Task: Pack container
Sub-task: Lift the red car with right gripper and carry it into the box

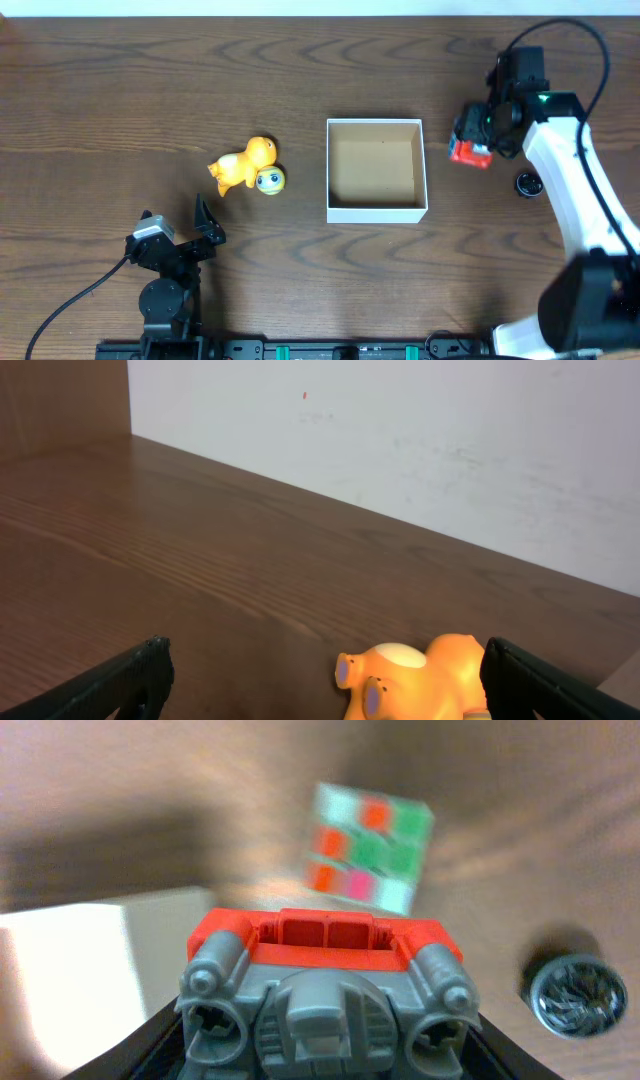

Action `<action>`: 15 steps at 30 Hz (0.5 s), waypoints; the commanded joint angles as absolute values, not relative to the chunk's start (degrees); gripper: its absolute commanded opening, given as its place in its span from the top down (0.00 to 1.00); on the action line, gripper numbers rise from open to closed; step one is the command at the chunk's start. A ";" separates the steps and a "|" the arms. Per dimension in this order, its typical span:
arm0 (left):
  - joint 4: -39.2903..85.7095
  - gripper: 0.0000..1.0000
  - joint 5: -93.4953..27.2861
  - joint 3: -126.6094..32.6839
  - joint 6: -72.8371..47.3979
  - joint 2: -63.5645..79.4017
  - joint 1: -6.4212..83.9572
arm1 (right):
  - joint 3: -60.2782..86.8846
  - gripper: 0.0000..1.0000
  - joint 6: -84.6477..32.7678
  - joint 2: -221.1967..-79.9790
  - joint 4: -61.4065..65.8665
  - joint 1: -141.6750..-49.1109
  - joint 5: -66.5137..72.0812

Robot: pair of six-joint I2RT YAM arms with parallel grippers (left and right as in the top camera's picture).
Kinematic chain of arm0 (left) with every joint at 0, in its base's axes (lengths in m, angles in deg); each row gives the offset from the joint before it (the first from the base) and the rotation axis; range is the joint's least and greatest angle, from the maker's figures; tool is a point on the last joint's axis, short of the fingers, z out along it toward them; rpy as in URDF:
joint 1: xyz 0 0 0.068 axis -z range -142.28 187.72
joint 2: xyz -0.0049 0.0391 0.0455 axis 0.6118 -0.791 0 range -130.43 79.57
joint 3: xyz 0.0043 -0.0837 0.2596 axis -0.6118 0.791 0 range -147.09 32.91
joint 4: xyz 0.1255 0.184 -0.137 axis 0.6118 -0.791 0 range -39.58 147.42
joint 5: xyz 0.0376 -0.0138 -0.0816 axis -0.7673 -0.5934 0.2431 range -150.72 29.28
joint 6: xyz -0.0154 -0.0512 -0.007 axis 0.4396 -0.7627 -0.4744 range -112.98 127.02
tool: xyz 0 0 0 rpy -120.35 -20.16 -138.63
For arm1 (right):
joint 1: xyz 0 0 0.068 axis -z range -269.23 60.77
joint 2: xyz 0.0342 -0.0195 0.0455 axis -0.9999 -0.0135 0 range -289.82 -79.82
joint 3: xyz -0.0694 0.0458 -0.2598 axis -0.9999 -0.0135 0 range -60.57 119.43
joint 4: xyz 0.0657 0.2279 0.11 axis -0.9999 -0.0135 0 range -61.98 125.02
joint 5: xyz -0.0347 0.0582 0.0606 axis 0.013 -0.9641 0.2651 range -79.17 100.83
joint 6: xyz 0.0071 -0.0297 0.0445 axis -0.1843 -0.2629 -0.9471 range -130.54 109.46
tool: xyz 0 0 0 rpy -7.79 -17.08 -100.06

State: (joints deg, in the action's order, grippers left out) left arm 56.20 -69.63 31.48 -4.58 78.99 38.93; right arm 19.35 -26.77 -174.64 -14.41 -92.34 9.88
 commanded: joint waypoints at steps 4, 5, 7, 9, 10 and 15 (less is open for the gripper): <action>54.21 0.02 -69.71 32.68 -3.59 79.34 38.65 | 20.53 0.55 -32.48 -171.08 -14.04 -98.99 6.90; 54.21 0.02 -69.69 32.68 -3.59 79.34 38.65 | 20.53 0.55 -33.04 -171.08 -14.02 -100.30 6.42; 54.24 0.02 -69.71 32.68 -3.59 79.34 38.65 | 20.53 0.54 -34.14 -171.23 -14.04 -103.25 6.23; 54.21 0.02 -69.71 32.68 -3.59 79.34 38.65 | 20.53 0.54 -34.11 -171.28 -14.00 -106.03 6.38; 54.21 0.02 -69.71 32.68 -3.59 79.34 38.65 | 20.53 0.54 -34.11 -171.28 -14.02 -106.92 6.55; 54.24 0.02 -69.71 32.68 -3.59 79.34 38.65 | 20.00 0.53 -34.03 -172.08 -14.65 -112.26 8.22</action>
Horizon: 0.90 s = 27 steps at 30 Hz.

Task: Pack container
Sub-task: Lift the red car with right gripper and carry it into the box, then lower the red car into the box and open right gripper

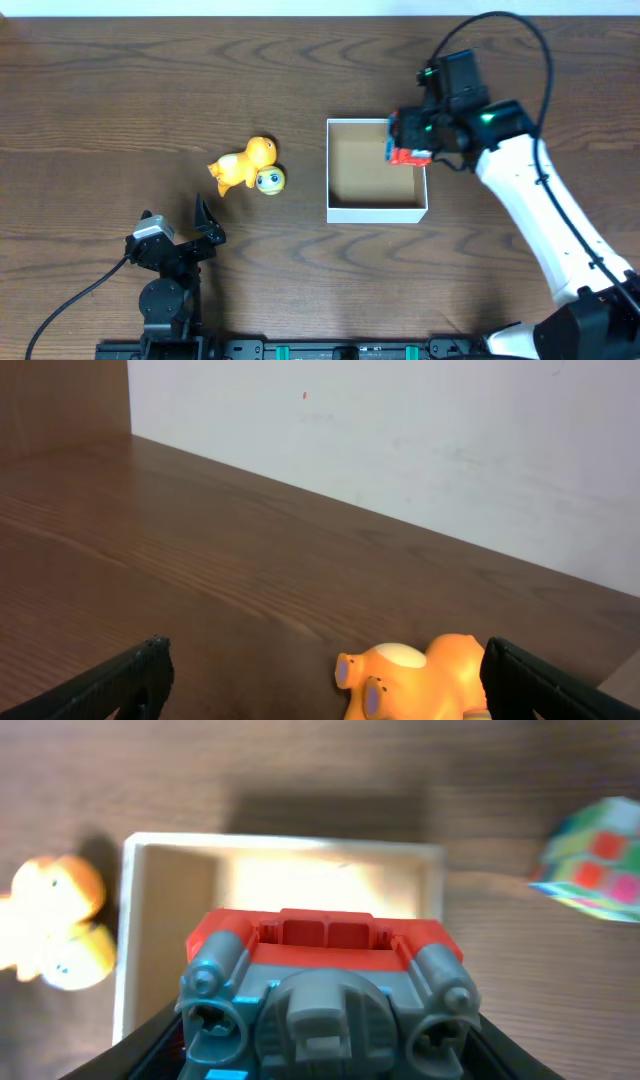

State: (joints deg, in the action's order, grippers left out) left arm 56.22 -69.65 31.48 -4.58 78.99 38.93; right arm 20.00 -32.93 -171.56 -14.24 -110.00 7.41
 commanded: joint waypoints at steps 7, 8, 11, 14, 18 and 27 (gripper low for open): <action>54.21 0.02 -69.71 32.68 -3.59 79.34 38.65 | 19.85 0.50 -31.95 -176.15 -17.17 -116.76 12.96; 54.21 0.02 -69.71 32.68 -3.59 79.34 38.65 | 19.85 0.50 -31.60 -176.89 -17.12 -117.00 13.20; 54.21 0.02 -69.69 32.68 -3.59 79.34 38.65 | 19.85 0.50 -31.25 -179.60 -17.08 -117.15 13.90; 54.21 0.02 -69.71 32.68 -3.59 79.34 38.65 | 19.85 0.50 -31.27 -181.79 -17.06 -117.15 14.05; 54.21 0.02 -69.71 32.68 -3.59 79.34 38.65 | 19.85 0.51 -31.27 -184.08 -17.15 -117.15 14.05; 54.21 0.02 -69.71 32.68 -3.59 79.34 38.65 | 19.85 0.53 -31.27 -184.48 -20.80 -117.15 18.14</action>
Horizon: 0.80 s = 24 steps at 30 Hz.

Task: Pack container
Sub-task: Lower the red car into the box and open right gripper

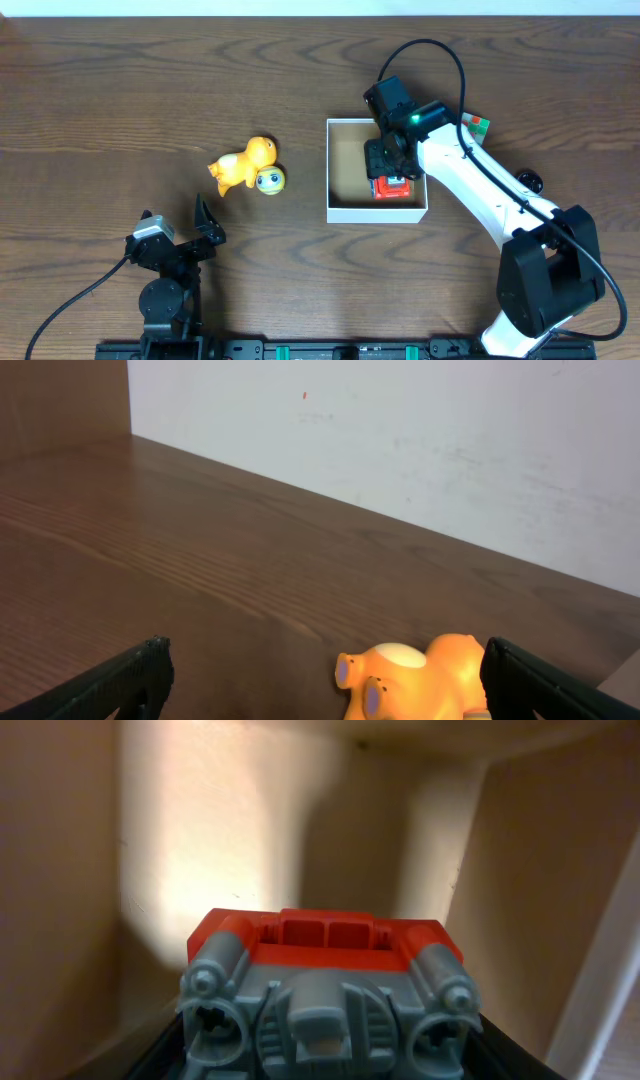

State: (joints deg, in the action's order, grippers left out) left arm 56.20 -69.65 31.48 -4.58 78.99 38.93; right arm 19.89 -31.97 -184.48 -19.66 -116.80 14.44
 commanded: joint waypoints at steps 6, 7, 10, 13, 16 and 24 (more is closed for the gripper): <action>54.21 0.02 -69.71 32.68 -3.59 79.34 38.65 | 19.85 0.51 -29.33 -184.48 -22.33 -117.15 21.33; 54.21 0.02 -69.69 32.68 -3.62 79.34 38.65 | 19.85 0.51 -29.33 -184.48 -22.24 -117.15 21.33; 54.21 0.02 -69.69 32.68 -3.59 79.34 38.65 | 19.85 0.49 -29.33 -184.48 -22.20 -117.15 21.33; 54.21 0.02 -69.69 32.68 -3.59 79.34 38.65 | 19.85 0.47 -29.33 -184.48 -22.20 -117.15 21.33; 54.21 0.02 -69.71 32.68 -3.59 79.34 38.65 | 19.85 0.45 -29.35 -184.48 -22.20 -117.15 21.29; 54.21 0.02 -69.71 32.68 -3.59 79.34 38.65 | 19.85 0.44 -29.37 -184.52 -22.17 -117.17 21.26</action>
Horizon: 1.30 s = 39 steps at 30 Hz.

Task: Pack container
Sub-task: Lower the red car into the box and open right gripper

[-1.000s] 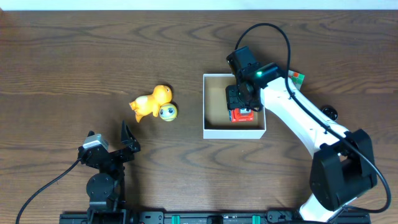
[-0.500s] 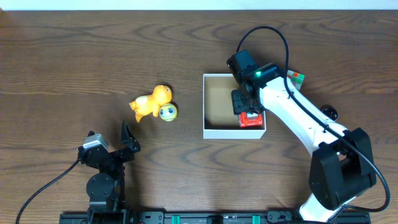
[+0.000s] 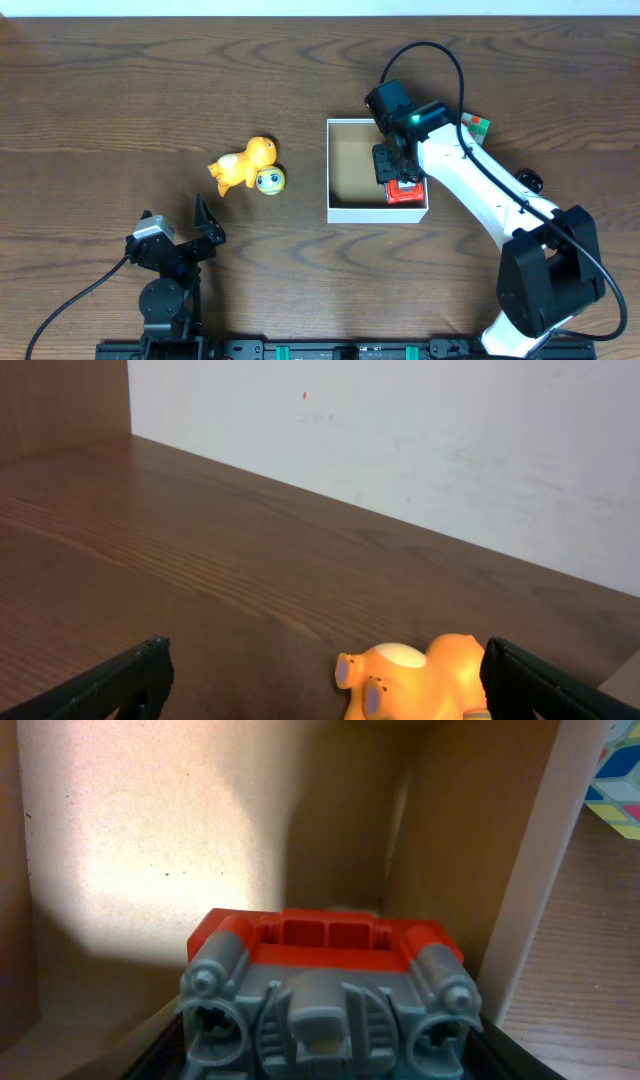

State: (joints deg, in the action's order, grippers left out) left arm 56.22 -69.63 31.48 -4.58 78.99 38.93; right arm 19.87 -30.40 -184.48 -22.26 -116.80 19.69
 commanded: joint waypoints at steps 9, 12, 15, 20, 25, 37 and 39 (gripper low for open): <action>54.21 0.02 -69.69 32.68 -3.59 79.34 38.65 | 19.54 0.44 -29.48 -185.61 -19.59 -117.17 20.87; 54.21 0.02 -69.69 32.68 -3.59 79.34 38.65 | 19.54 0.44 -29.81 -186.44 -19.44 -117.17 20.87; 54.21 0.02 -69.69 32.68 -3.59 79.34 38.65 | 19.54 0.45 -29.81 -187.01 -19.86 -117.17 20.85; 54.21 0.02 -69.71 32.68 -3.59 79.34 38.65 | 19.52 0.46 -29.92 -187.52 -20.10 -117.17 20.80; 54.21 0.02 -69.71 32.68 -3.59 79.34 38.65 | 19.43 0.46 -30.27 -187.67 -20.07 -117.17 20.00; 54.21 0.02 -69.71 32.68 -3.62 79.34 38.65 | 17.51 0.47 -32.13 -187.84 -20.05 -117.17 19.38; 54.21 0.02 -69.71 32.68 -3.59 79.34 38.65 | 16.96 0.46 -32.93 -187.84 -20.05 -117.17 19.34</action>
